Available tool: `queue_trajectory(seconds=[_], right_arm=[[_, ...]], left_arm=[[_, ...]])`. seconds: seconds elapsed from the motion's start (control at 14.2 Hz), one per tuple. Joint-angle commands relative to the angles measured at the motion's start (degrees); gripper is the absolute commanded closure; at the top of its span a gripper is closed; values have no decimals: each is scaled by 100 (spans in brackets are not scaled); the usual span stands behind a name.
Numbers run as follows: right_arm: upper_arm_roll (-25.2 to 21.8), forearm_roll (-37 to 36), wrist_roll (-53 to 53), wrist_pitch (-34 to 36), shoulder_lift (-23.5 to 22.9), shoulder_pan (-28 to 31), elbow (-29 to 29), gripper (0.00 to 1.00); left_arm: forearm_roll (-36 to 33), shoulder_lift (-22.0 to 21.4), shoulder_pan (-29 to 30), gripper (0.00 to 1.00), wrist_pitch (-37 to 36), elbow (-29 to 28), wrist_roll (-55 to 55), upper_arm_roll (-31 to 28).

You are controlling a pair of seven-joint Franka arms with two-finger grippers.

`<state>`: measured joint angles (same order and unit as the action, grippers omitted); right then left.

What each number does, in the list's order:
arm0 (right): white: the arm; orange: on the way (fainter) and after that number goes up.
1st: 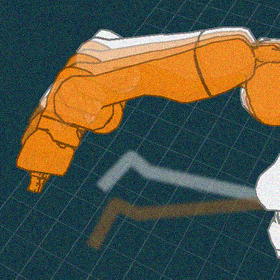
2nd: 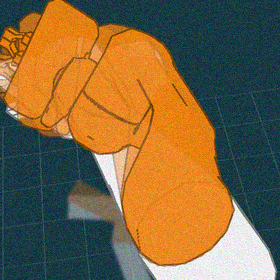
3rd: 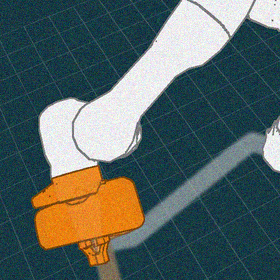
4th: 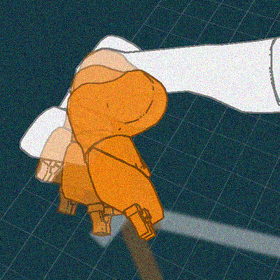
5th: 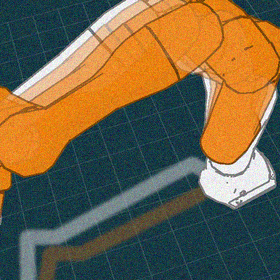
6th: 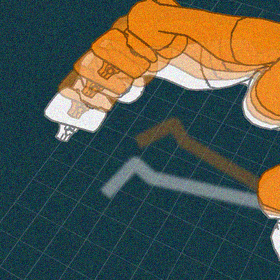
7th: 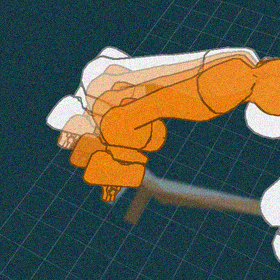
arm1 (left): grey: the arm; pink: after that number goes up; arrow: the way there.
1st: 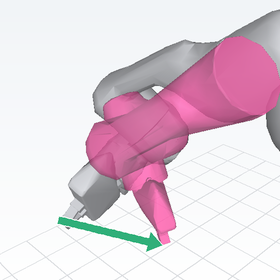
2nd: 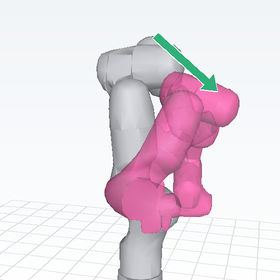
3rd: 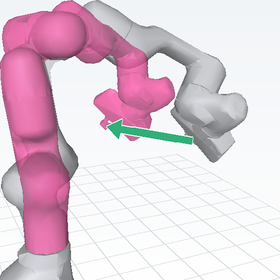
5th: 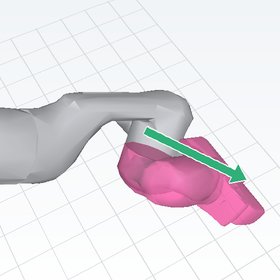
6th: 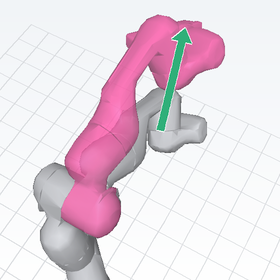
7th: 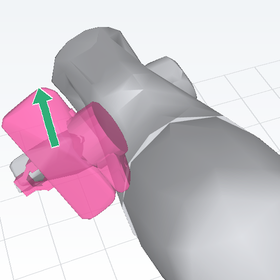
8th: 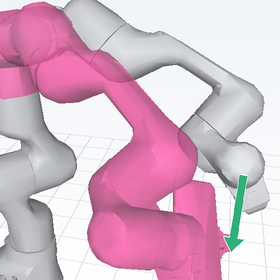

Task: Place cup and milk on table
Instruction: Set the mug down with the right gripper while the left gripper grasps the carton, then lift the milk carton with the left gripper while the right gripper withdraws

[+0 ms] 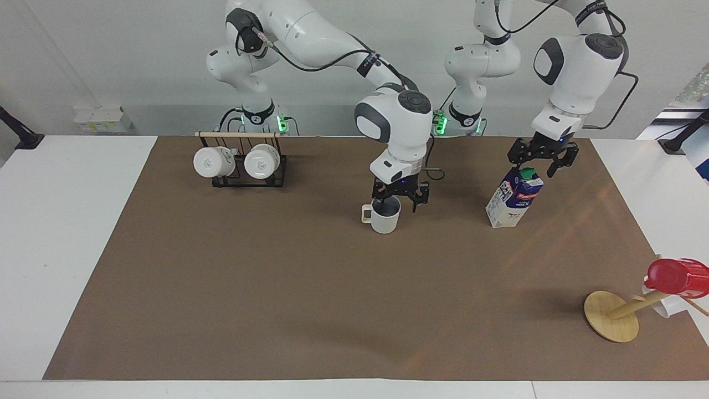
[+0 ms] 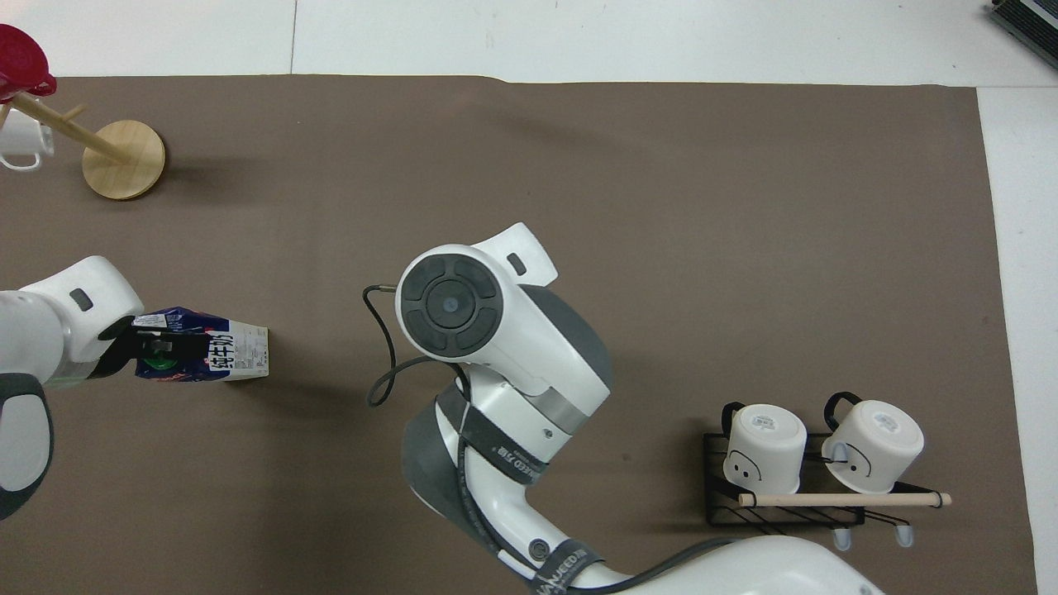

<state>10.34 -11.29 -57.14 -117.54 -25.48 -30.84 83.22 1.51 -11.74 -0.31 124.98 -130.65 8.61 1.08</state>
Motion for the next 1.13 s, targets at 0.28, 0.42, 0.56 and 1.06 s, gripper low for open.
queue_trajectory(seconds=[0.28, 0.42, 0.56, 1.06], right_arm=[[56, -13, 588, 1180, 1535, 1184, 519, 0], [56, 239, 1350, 1383, 1992, 1815, 721, 0], [47, 740, 2115, 1602, 2265, 2562, 748, 0], [30, 1076, 3603, 2515, 2749, 3779, 704, 0]], left_arm=[[34, -4, 93, 45, -53, 4, 176, 59], [34, -13, 93, 55, -167, 100, 106, 59], [34, -13, 84, 62, -430, 337, 62, 59], [77, 461, -846, 62, -835, 1382, -2150, 120]])
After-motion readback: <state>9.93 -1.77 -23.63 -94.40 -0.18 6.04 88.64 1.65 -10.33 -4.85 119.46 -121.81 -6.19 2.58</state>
